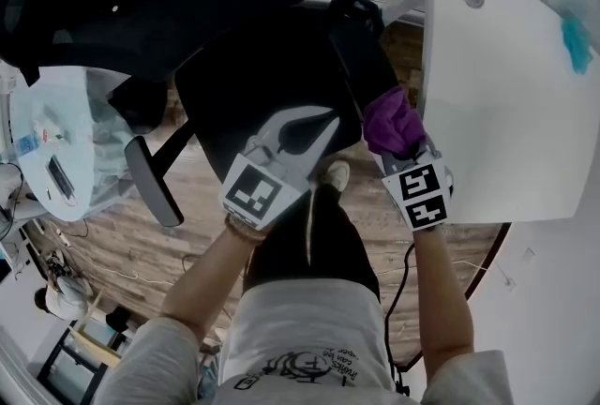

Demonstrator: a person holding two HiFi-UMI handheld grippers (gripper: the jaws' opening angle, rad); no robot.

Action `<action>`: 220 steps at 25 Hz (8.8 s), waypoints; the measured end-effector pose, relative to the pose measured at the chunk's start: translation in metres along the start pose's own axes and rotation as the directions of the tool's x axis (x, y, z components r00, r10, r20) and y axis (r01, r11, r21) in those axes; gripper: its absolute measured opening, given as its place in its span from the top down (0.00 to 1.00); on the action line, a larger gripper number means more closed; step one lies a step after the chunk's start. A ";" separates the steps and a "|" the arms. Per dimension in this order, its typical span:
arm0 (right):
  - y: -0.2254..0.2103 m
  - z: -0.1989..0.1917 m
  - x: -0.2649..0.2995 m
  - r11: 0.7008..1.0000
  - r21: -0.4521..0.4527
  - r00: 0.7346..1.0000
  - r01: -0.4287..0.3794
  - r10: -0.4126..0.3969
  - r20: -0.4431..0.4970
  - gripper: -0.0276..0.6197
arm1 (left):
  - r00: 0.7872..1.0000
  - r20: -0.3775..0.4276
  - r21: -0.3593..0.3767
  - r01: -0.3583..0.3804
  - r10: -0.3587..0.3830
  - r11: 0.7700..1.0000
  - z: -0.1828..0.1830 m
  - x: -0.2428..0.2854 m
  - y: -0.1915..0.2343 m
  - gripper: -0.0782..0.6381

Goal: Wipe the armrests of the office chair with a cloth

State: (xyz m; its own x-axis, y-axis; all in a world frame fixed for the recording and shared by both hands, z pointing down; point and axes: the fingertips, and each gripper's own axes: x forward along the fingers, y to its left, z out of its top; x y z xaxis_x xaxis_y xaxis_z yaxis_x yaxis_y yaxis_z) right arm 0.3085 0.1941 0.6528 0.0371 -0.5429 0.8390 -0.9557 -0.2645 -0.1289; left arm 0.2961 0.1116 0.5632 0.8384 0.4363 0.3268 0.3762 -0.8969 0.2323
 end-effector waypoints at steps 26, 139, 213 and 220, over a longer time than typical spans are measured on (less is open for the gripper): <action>-0.058 0.146 0.103 0.997 -0.081 0.998 -0.008 0.013 0.057 0.91 | 0.999 0.003 -0.024 -0.032 0.032 0.999 -0.006 -0.014 0.009 0.89; 0.126 0.203 -0.380 0.991 0.003 0.668 0.134 -0.093 0.739 0.91 | 0.932 0.355 0.077 0.047 -0.071 0.996 0.286 -0.177 -0.170 0.89; 0.618 0.329 -0.300 0.669 -0.683 0.499 -0.293 0.717 0.487 0.91 | 0.608 0.418 -0.192 -0.668 0.676 0.719 0.179 -0.663 -0.123 0.89; 0.650 0.334 -0.283 0.638 -0.705 0.511 -0.309 0.737 0.443 0.91 | 0.567 0.407 -0.225 -0.698 0.716 0.680 0.162 -0.690 -0.115 0.89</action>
State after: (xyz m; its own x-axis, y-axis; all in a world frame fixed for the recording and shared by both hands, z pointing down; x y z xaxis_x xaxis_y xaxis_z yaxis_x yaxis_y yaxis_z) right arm -0.2260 -0.0907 0.1546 -0.5559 -0.8253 0.0990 -0.8273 0.5609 0.0308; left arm -0.2618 -0.0975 0.1621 0.9054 -0.4241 -0.0216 -0.4176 -0.8984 0.1358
